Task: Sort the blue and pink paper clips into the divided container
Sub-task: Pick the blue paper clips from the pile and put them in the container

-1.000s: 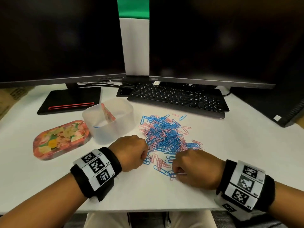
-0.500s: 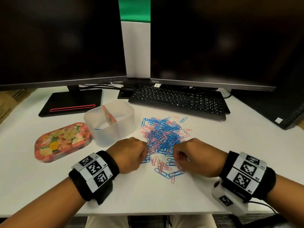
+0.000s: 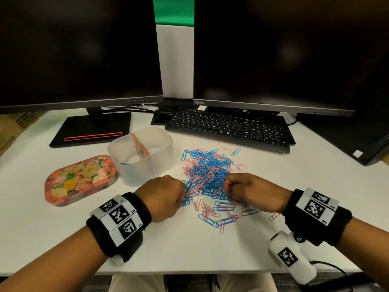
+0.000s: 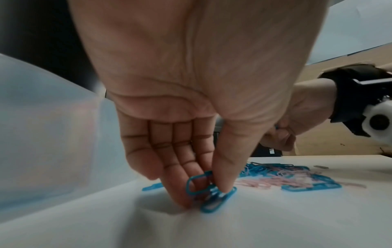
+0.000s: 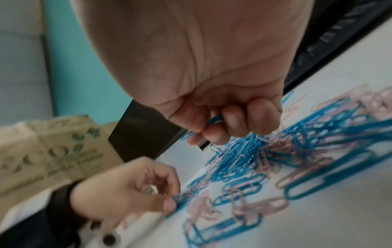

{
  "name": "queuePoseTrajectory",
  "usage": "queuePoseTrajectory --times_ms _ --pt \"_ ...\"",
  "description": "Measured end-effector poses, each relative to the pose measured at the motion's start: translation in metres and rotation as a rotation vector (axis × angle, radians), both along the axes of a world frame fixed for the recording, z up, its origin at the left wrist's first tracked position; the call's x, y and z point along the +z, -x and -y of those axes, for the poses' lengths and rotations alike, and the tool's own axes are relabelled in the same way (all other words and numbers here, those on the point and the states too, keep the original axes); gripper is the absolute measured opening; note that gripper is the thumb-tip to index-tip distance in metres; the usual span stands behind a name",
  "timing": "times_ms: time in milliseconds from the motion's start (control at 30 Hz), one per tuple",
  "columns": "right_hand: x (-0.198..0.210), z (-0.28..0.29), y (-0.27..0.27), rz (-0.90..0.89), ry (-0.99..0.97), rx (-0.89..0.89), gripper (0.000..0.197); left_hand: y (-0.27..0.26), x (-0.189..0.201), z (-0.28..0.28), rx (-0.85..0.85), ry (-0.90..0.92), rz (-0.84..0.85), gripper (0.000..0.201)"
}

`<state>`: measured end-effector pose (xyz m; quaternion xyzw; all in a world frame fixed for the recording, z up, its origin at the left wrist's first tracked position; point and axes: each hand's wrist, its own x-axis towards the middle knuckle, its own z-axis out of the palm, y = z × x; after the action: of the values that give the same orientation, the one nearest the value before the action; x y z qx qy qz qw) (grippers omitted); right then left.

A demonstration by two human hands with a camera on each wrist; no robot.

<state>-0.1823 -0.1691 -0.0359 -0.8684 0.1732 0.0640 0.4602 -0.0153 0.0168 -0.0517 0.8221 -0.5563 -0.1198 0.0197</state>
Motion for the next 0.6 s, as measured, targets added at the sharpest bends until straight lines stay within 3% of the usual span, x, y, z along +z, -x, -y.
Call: queuePoseTrajectory --times_ms 100,200,300,400,600 --pt "-0.001 -0.005 0.01 0.002 0.363 0.165 0.005 -0.003 0.003 -0.001 0.046 0.093 -0.052 0.006" --pt "-0.006 -0.013 0.018 0.025 0.649 0.36 0.015 -0.005 0.006 -0.002 0.085 0.188 -0.155 0.017" --pt "-0.013 -0.015 0.019 0.065 0.702 0.425 0.015 -0.006 0.008 -0.002 0.104 0.226 -0.204 0.032" --pt "-0.013 -0.013 0.015 0.049 0.712 0.414 0.015 -0.006 0.009 -0.001 0.124 0.222 -0.219 0.034" --pt "-0.01 -0.011 0.009 0.051 0.659 0.365 0.008 -0.003 0.006 -0.003 0.11 0.12 -0.22 0.019"
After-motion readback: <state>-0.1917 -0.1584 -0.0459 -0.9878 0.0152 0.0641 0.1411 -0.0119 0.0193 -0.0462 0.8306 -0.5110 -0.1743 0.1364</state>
